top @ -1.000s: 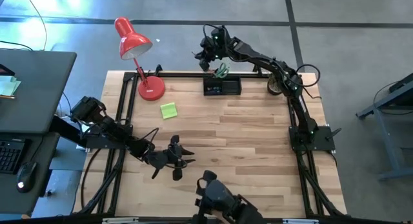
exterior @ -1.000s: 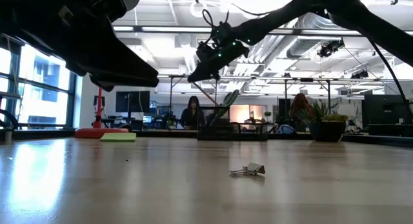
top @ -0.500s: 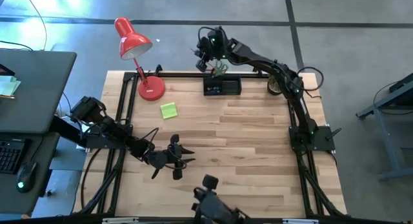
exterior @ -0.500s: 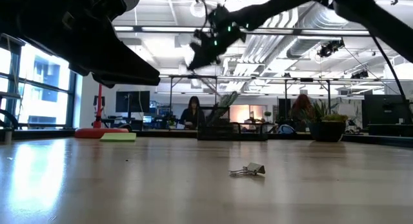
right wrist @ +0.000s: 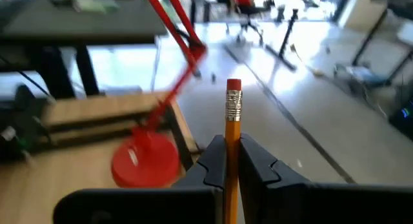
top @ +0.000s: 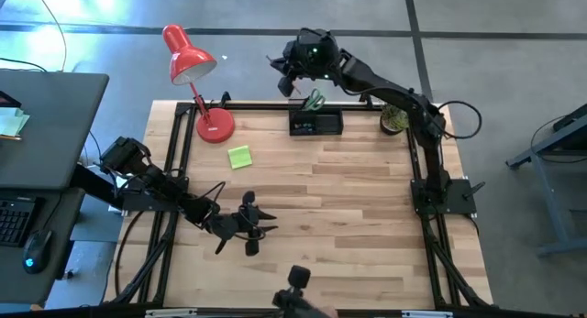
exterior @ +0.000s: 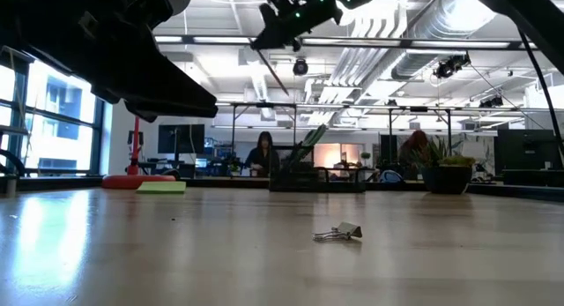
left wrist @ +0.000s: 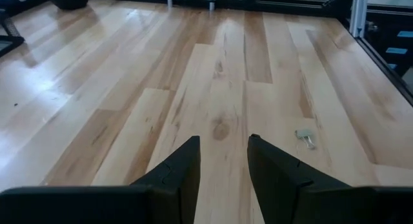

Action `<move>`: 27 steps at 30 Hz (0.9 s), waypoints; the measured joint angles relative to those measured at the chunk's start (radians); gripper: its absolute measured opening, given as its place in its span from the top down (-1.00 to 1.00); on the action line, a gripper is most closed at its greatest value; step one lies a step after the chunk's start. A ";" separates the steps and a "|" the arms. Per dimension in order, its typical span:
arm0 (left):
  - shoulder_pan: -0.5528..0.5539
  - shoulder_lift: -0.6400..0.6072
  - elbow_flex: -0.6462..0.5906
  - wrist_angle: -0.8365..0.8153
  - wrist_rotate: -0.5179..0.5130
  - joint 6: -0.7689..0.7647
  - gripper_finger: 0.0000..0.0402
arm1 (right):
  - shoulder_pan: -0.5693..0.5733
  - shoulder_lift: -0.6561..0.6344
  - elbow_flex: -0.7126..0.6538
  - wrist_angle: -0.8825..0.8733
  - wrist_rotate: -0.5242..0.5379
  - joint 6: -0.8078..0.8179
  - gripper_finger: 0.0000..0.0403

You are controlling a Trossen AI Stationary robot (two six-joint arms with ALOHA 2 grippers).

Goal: Pick and place office supplies into organizer
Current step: Put the pencil into the desk organizer

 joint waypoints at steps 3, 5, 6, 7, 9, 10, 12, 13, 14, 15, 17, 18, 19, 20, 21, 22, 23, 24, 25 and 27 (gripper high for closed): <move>-0.001 0.000 0.000 -0.006 0.006 -0.021 0.44 | 0.024 0.000 0.000 0.068 0.015 -0.003 0.99; -0.005 0.000 0.000 -0.017 0.007 -0.031 0.44 | 0.042 0.000 0.000 0.093 0.041 -0.011 1.00; -0.010 0.000 0.000 -0.024 0.006 -0.040 0.44 | 0.049 0.000 0.000 0.093 0.056 -0.016 1.00; -0.016 0.000 0.000 -0.031 0.003 -0.047 0.44 | 0.055 0.000 0.000 0.087 0.067 -0.020 1.00; -0.031 0.000 0.000 -0.040 -0.003 -0.058 0.44 | 0.062 0.000 0.000 0.058 0.082 -0.019 1.00; -0.038 0.000 0.000 -0.042 -0.012 -0.064 0.44 | 0.062 0.000 0.000 0.042 0.083 -0.017 1.00; -0.057 0.000 0.000 -0.044 -0.037 -0.074 0.44 | 0.065 -0.007 -0.020 0.033 0.088 -0.016 1.00; -0.067 0.000 0.000 -0.044 -0.051 -0.076 0.44 | 0.068 -0.029 -0.062 0.043 0.097 -0.020 1.00; -0.076 0.000 0.000 -0.045 -0.066 -0.078 0.44 | 0.072 -0.062 -0.122 0.064 0.122 -0.027 1.00; -0.084 0.000 0.000 -0.046 -0.080 -0.082 0.44 | 0.077 -0.111 -0.199 0.112 0.147 -0.029 1.00; -0.099 0.000 0.000 -0.050 -0.105 -0.094 0.44 | 0.079 -0.240 -0.383 0.198 0.179 -0.022 1.00; -0.101 0.000 0.000 -0.051 -0.116 -0.099 0.44 | 0.076 -0.315 -0.491 0.265 0.186 -0.005 1.00; -0.102 0.000 0.000 -0.051 -0.123 -0.101 0.44 | 0.069 -0.386 -0.605 0.349 0.187 0.020 1.00; -0.100 0.000 0.000 -0.049 -0.126 -0.101 0.44 | 0.059 -0.451 -0.715 0.433 0.188 0.047 1.00; -0.098 0.000 0.000 -0.045 -0.127 -0.101 0.44 | 0.049 -0.511 -0.819 0.517 0.191 0.070 1.00; -0.097 0.000 0.000 -0.038 -0.132 -0.100 0.44 | 0.042 -0.560 -0.910 0.586 0.202 0.089 1.00; -0.095 0.000 0.000 -0.029 -0.143 -0.096 0.44 | 0.036 -0.604 -0.982 0.642 0.210 0.104 1.00; -0.092 0.000 0.000 -0.017 -0.157 -0.085 0.44 | 0.031 -0.645 -1.036 0.679 0.208 0.122 1.00; -0.089 0.000 0.000 -0.007 -0.162 -0.075 0.44 | 0.025 -0.679 -1.086 0.719 0.204 0.131 1.00; -0.089 0.000 0.000 0.009 -0.170 -0.056 0.44 | 0.025 -0.717 -1.161 0.785 0.197 0.139 1.00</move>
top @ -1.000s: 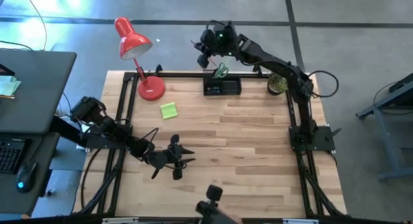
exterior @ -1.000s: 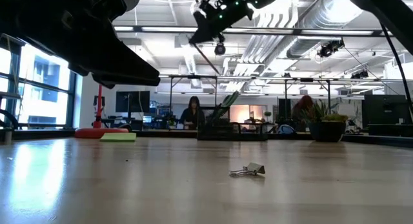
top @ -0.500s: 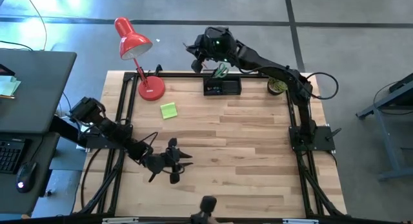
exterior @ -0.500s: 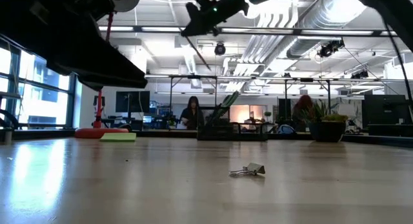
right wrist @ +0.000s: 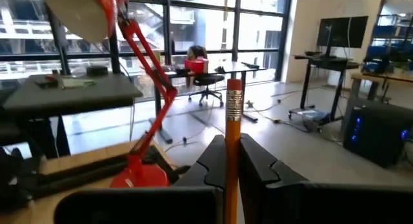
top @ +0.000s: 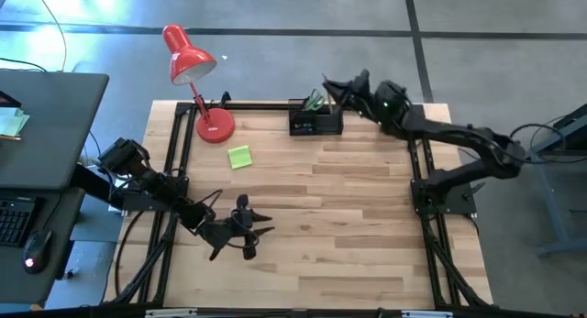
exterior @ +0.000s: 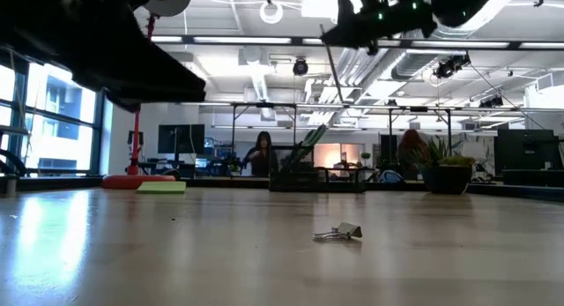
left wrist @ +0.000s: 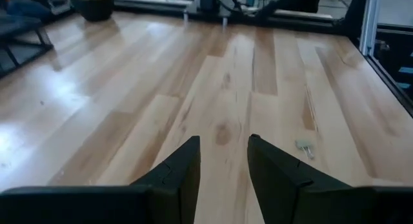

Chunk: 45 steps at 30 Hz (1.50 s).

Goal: Pick and place office supplies into organizer
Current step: Put the pencil into the desk organizer

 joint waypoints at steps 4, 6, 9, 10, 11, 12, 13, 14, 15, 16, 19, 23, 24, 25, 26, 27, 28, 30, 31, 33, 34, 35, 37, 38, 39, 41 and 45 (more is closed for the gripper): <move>0.021 0.000 0.000 0.049 -0.016 0.073 0.44 | -0.001 0.029 -0.093 0.204 -0.004 0.000 1.00; 0.039 0.000 0.000 0.072 -0.016 0.105 0.44 | -0.008 0.079 -0.105 0.331 -0.013 0.001 1.00; 0.066 0.000 0.000 0.088 -0.006 0.128 0.44 | -0.028 0.200 -0.104 0.489 -0.022 0.022 0.98; 0.074 0.000 0.000 0.089 0.005 0.134 0.44 | -0.037 0.240 -0.096 0.549 -0.030 0.032 0.97; 0.081 0.000 0.000 0.090 0.019 0.138 0.44 | -0.046 0.277 -0.084 0.612 -0.041 0.045 0.97; 0.085 0.000 0.000 0.090 0.027 0.142 0.44 | -0.054 0.316 -0.065 0.671 -0.053 0.054 0.97; 0.090 0.000 0.000 0.089 0.037 0.146 0.44 | -0.064 0.354 -0.046 0.708 -0.067 0.071 0.98; 0.091 0.000 0.000 0.089 0.044 0.148 0.44 | -0.072 0.394 -0.028 0.719 -0.076 0.092 0.98; 0.091 0.000 0.000 0.087 0.045 0.148 0.44 | -0.080 0.436 -0.007 0.715 -0.092 0.105 0.98; 0.090 0.000 0.000 0.085 0.046 0.148 0.44 | -0.086 0.477 0.014 0.711 -0.104 0.113 0.98; 0.089 0.000 0.000 0.060 0.048 0.148 0.44 | -0.094 0.567 0.101 0.724 -0.129 0.115 0.97; 0.089 0.000 0.000 0.028 0.049 0.142 0.44 | -0.093 0.658 0.190 0.703 -0.149 0.082 0.97; 0.089 0.000 0.000 0.024 0.054 0.140 0.44 | -0.093 0.671 0.208 0.695 -0.148 0.066 0.97; 0.089 0.000 0.000 0.021 0.057 0.137 0.44 | -0.093 0.680 0.226 0.687 -0.146 0.065 0.97; 0.089 0.000 0.000 0.016 0.057 0.135 0.44 | -0.094 0.685 0.240 0.679 -0.147 0.074 0.96; 0.089 0.000 0.000 0.012 0.057 0.130 0.44 | -0.098 0.688 0.248 0.662 -0.149 0.089 0.96; 0.089 0.000 0.000 0.007 0.057 0.122 0.44 | -0.102 0.691 0.254 0.631 -0.149 0.091 0.95; 0.089 0.000 0.000 0.000 0.061 0.108 0.44 | -0.106 0.696 0.255 0.575 -0.149 0.089 0.95; 0.089 0.000 0.000 -0.004 0.070 0.102 0.44 | -0.107 0.697 0.255 0.566 -0.151 0.090 0.95; 0.089 0.000 0.000 -0.011 0.079 0.089 0.44 | -0.111 0.695 0.255 0.562 -0.179 0.098 0.95; 0.089 0.000 0.000 -0.012 0.079 0.085 0.44 | -0.112 0.694 0.256 0.556 -0.185 0.107 0.95; 0.089 0.000 0.000 -0.012 0.079 0.083 0.44 | -0.112 0.694 0.256 0.538 -0.190 0.113 0.95; 0.089 0.000 0.000 -0.012 0.079 0.081 0.44 | -0.116 0.694 0.256 0.493 -0.189 0.113 0.94; 0.089 0.000 0.000 -0.013 0.079 0.079 0.44 | -0.118 0.694 0.255 0.479 -0.189 0.115 0.94; 0.089 0.000 0.000 -0.013 0.079 0.079 0.44 | -0.118 0.694 0.255 0.469 -0.189 0.116 0.93; 0.089 0.000 0.000 -0.013 0.079 0.076 0.44 | -0.120 0.694 0.256 0.451 -0.186 0.116 0.89; 0.089 0.000 0.000 -0.014 0.080 0.076 0.44 | -0.118 0.694 0.256 0.435 -0.190 0.116 0.74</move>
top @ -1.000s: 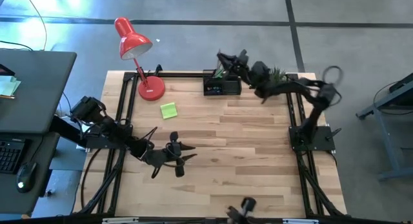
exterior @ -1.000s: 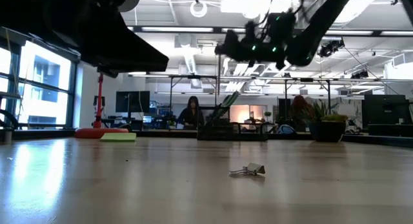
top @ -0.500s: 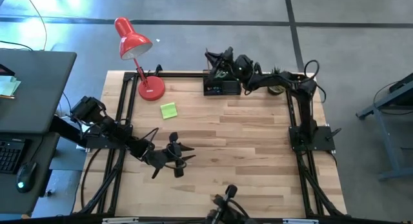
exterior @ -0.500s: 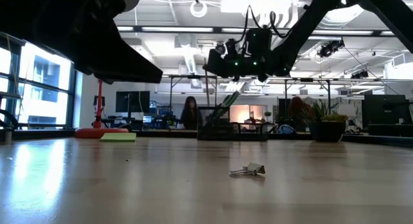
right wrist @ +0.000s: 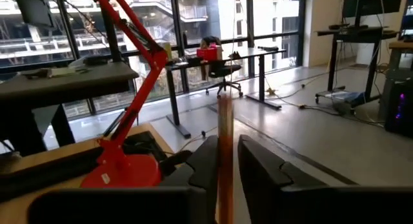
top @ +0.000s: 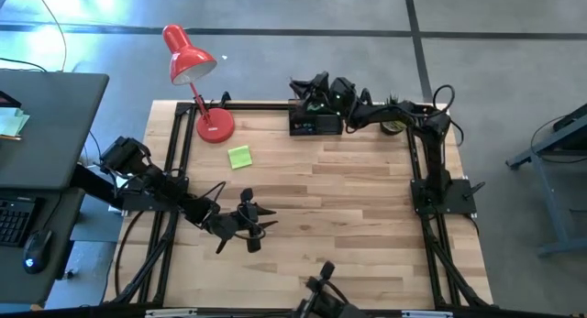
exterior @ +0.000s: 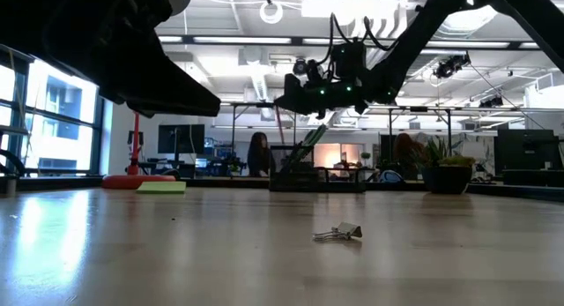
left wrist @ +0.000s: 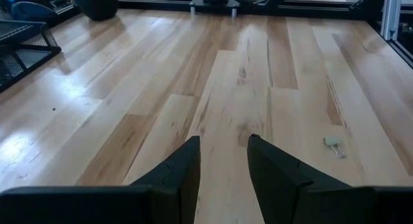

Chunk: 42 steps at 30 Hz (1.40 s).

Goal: Pick and place office supplies into organizer
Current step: Put the pencil into the desk organizer, then put the green binder clip into the desk organizer

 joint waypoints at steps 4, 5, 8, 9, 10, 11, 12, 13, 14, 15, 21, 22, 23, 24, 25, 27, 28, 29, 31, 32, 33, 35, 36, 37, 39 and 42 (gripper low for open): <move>0.000 0.000 0.000 -0.001 0.003 0.000 0.44 | 0.002 0.000 0.000 -0.040 -0.004 0.000 0.56; 0.000 0.000 0.000 -0.001 0.003 0.000 0.44 | 0.001 0.000 0.000 -0.051 -0.008 0.000 0.52; 0.000 0.000 0.000 -0.001 0.013 0.000 0.44 | 0.001 0.000 0.000 -0.087 -0.033 0.004 0.40; 0.000 0.000 0.000 -0.002 0.020 0.000 0.44 | 0.001 0.000 0.000 -0.091 -0.048 0.017 0.36; 0.000 0.000 0.000 -0.002 0.021 0.000 0.44 | 0.001 0.000 0.000 -0.090 -0.063 0.033 0.33; 0.000 0.000 0.000 -0.002 0.021 0.000 0.44 | 0.001 -0.003 0.000 -0.090 -0.078 0.053 0.30; 0.000 0.000 0.000 -0.002 0.021 0.000 0.44 | 0.001 -0.007 0.000 -0.092 -0.095 0.062 0.28; 0.000 0.000 0.000 -0.002 0.021 0.000 0.44 | 0.001 -0.015 0.000 -0.094 -0.113 0.060 0.25; 0.000 0.000 0.000 -0.002 0.021 0.000 0.44 | 0.001 -0.030 0.000 -0.107 -0.131 0.050 0.23; 0.000 0.000 0.000 -0.002 0.021 0.000 0.44 | 0.002 -0.047 0.000 -0.121 -0.139 0.028 0.21; 0.000 0.000 0.000 -0.011 0.022 0.000 0.44 | 0.012 -0.202 0.000 -0.394 -0.140 -0.057 0.14; 0.000 0.000 0.000 -0.011 0.024 0.000 0.44 | 0.016 -0.229 0.000 -0.464 -0.145 -0.068 0.14; 0.000 0.000 0.000 -0.011 0.030 0.000 0.44 | 0.021 -0.256 0.000 -0.539 -0.158 -0.081 0.14; 0.000 0.000 0.000 -0.011 0.032 0.000 0.44 | 0.029 -0.284 0.000 -0.626 -0.176 -0.099 0.14; 0.000 0.000 0.000 -0.011 0.033 0.000 0.44 | 0.041 -0.309 0.000 -0.711 -0.198 -0.123 0.15; 0.000 0.000 0.000 -0.011 0.035 0.000 0.44 | 0.076 -0.359 -0.003 -0.897 -0.251 -0.194 0.18; 0.000 0.000 0.000 -0.013 0.035 0.000 0.44 | 0.102 -0.382 -0.013 -0.967 -0.261 -0.235 0.20; 0.000 0.000 0.000 -0.015 0.035 -0.001 0.44 | 0.133 -0.408 -0.032 -1.033 -0.264 -0.277 0.22; 0.000 0.000 0.000 -0.019 0.035 -0.003 0.44 | 0.215 -0.454 -0.088 -1.107 -0.241 -0.330 0.28; 0.000 0.000 0.000 -0.021 0.035 -0.005 0.44 | 0.257 -0.474 -0.123 -1.108 -0.221 -0.335 0.30; 0.000 0.000 0.000 -0.022 0.034 -0.008 0.44 | 0.301 -0.496 -0.159 -1.103 -0.212 -0.328 0.33; 0.000 0.000 0.000 -0.025 0.024 -0.008 0.44 | 0.377 -0.536 -0.225 -1.049 -0.194 -0.283 0.38; 0.000 0.000 0.000 -0.023 0.019 -0.008 0.44 | 0.415 -0.555 -0.256 -1.010 -0.181 -0.253 0.40; 0.000 0.000 0.000 -0.016 0.017 -0.008 0.44 | 0.450 -0.573 -0.291 -0.971 -0.175 -0.222 0.42; 0.000 0.000 0.000 0.009 0.016 -0.002 0.44 | 0.523 -0.589 -0.354 -0.882 -0.173 -0.174 0.44; 0.000 0.000 0.000 0.048 0.013 0.021 0.44 | 0.631 -0.589 -0.443 -0.737 -0.129 -0.137 0.45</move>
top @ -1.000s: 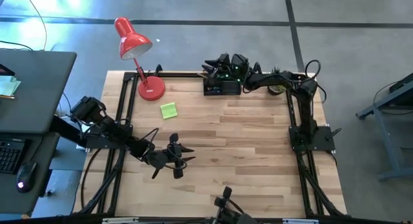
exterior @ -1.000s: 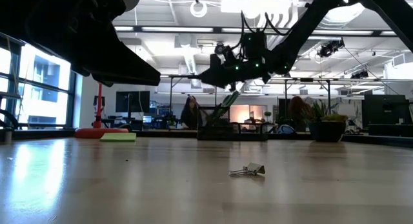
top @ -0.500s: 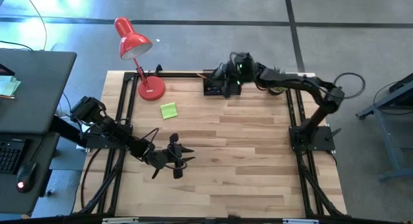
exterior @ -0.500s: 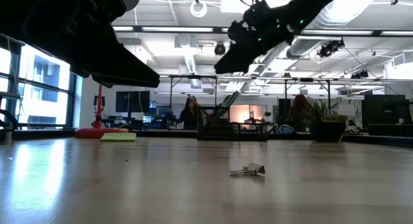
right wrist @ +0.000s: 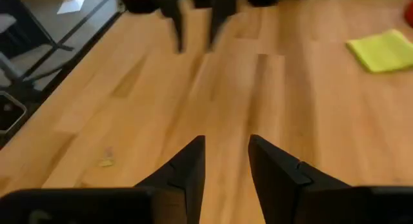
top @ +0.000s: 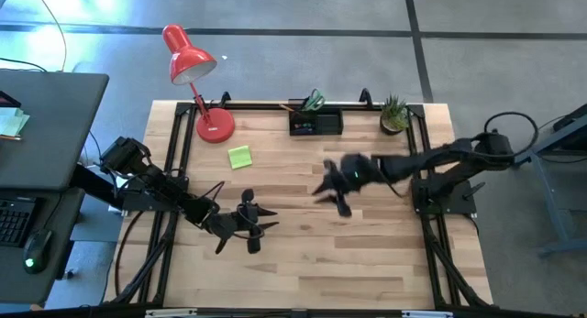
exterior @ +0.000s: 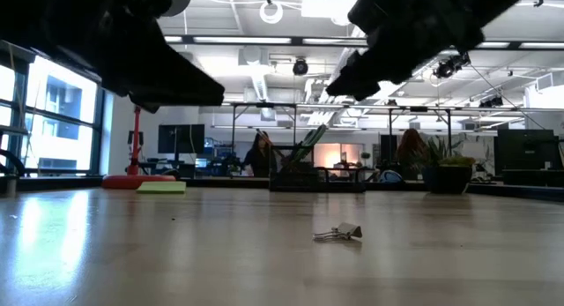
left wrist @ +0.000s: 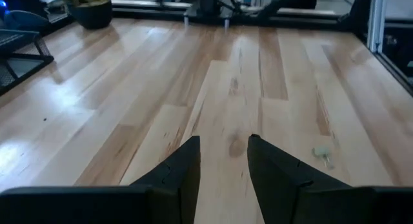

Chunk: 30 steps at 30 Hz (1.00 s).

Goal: Pick and place office supplies into organizer
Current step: Put the green binder clip into the desk organizer

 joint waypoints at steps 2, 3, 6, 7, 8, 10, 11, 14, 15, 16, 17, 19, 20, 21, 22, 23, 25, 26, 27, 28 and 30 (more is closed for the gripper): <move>0.000 0.000 0.000 0.024 -0.011 0.017 0.44 | 0.069 0.021 -0.042 0.072 0.079 0.013 0.45; 0.000 0.000 0.000 0.039 -0.014 0.024 0.44 | 0.098 0.035 -0.057 0.088 0.118 0.021 0.44; 0.000 0.000 0.011 0.049 -0.017 0.026 0.44 | 0.182 0.085 -0.062 0.139 0.196 0.054 0.41; 0.001 0.000 0.019 0.050 -0.017 0.028 0.44 | 0.205 0.106 -0.051 0.165 0.201 0.064 0.40; 0.001 0.000 0.025 0.052 -0.016 0.033 0.44 | 0.224 0.126 -0.043 0.184 0.202 0.072 0.39; 0.001 -0.001 0.040 0.050 -0.015 0.049 0.44 | 0.261 0.169 -0.022 0.185 0.197 0.088 0.38; 0.001 -0.001 0.046 0.050 -0.015 0.053 0.44 | 0.276 0.193 -0.008 0.184 0.196 0.094 0.38; 0.000 -0.001 0.064 0.047 -0.004 0.071 0.44 | 0.321 0.255 0.021 0.169 0.188 0.117 0.37; 0.000 -0.001 0.069 0.041 0.005 0.077 0.44 | 0.335 0.277 0.031 0.174 0.185 0.123 0.37; 0.000 -0.001 0.073 0.030 0.008 0.079 0.44 | 0.348 0.290 0.034 0.168 0.186 0.132 0.37; 0.000 -0.001 0.075 0.022 0.013 0.080 0.44 | 0.360 0.302 0.040 0.163 0.190 0.137 0.36; 0.000 -0.001 0.076 0.010 0.016 0.079 0.44 | 0.381 0.327 0.058 0.173 0.221 0.138 0.33; 0.000 -0.001 0.076 0.006 0.016 0.079 0.44 | 0.392 0.333 0.061 0.174 0.238 0.136 0.31; 0.000 -0.001 0.076 -0.002 0.016 0.078 0.44 | 0.401 0.343 0.067 0.169 0.254 0.135 0.28; 0.000 -0.001 0.076 -0.010 0.017 0.078 0.44 | 0.408 0.358 0.078 0.171 0.267 0.134 0.26; 0.000 0.000 0.075 -0.014 0.016 0.077 0.44 | 0.413 0.366 0.083 0.171 0.280 0.133 0.23; 0.000 -0.001 0.076 -0.019 0.016 0.075 0.44 | 0.421 0.387 0.099 0.173 0.294 0.129 0.17; 0.000 -0.001 0.076 -0.024 0.016 0.074 0.44 | 0.421 0.402 0.109 0.182 0.308 0.129 0.14; 0.000 -0.001 0.075 -0.025 0.016 0.074 0.44 | 0.422 0.411 0.110 0.177 0.318 0.129 0.11; 0.000 -0.001 0.075 -0.025 0.016 0.073 0.44 | 0.424 0.428 0.116 0.174 0.327 0.134 0.09; 0.000 -0.001 0.075 -0.033 0.016 0.070 0.44 | 0.424 0.461 0.133 0.181 0.326 0.142 0.06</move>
